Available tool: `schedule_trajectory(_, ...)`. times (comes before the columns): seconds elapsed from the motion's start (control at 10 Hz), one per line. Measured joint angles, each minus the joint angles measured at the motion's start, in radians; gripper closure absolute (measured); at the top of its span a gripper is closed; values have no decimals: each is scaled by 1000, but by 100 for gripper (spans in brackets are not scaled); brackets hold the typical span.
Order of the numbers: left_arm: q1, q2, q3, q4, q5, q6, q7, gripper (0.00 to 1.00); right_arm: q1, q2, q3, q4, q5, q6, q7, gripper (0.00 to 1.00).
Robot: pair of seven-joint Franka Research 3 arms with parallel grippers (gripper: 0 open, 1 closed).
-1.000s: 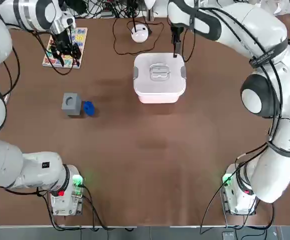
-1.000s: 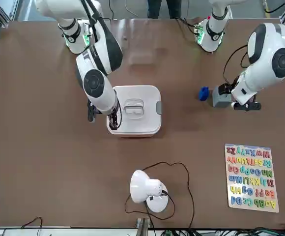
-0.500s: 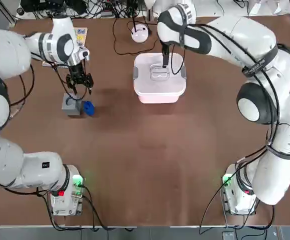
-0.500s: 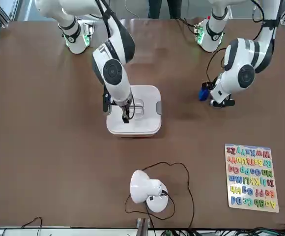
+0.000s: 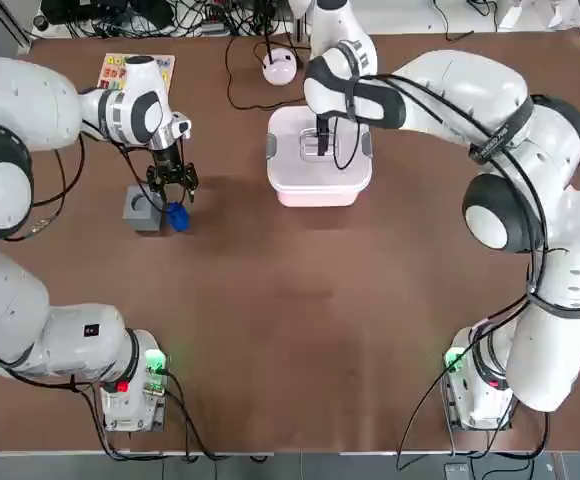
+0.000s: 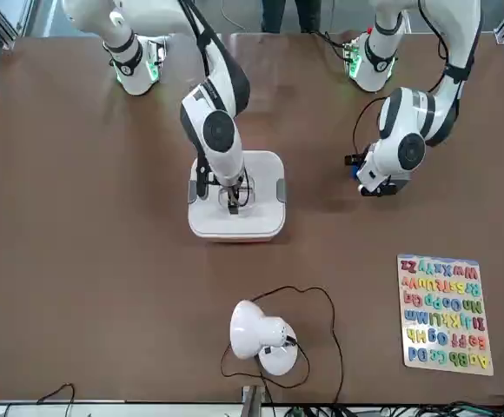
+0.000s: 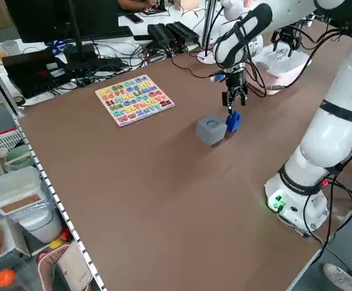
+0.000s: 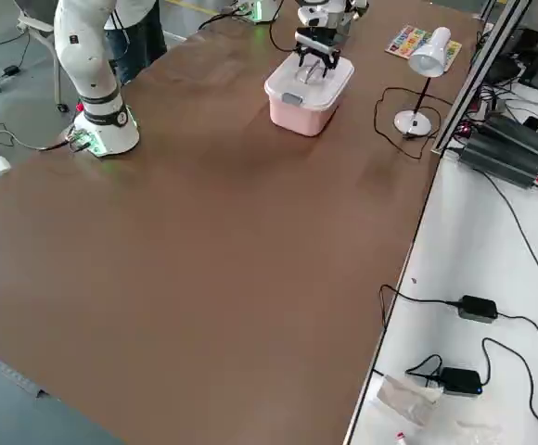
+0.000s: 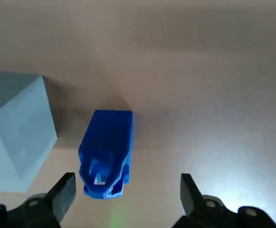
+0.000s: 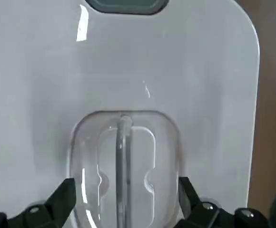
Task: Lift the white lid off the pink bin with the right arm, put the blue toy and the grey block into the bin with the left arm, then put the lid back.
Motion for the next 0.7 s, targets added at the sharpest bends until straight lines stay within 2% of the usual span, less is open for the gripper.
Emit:
schedule_trajectory(0.1,0,0,0,-4,1,0,0,3,4,1,0,-5,0,4,2,15)
schedule_trajectory(0.3,-2,0,0,-14,34,1,-13,3,4,1,-8,-3,0,19,3,48)
schedule_trajectory(0.4,-1,2,0,-18,62,3,-29,3,4,0,-10,-2,0,19,3,49)
schedule_trajectory(0.5,2,6,0,-22,71,13,-34,3,4,-1,-11,-1,0,20,3,60)
schedule_trajectory(0.7,2,23,0,-28,72,42,-46,5,4,-5,-11,1,0,18,2,60)
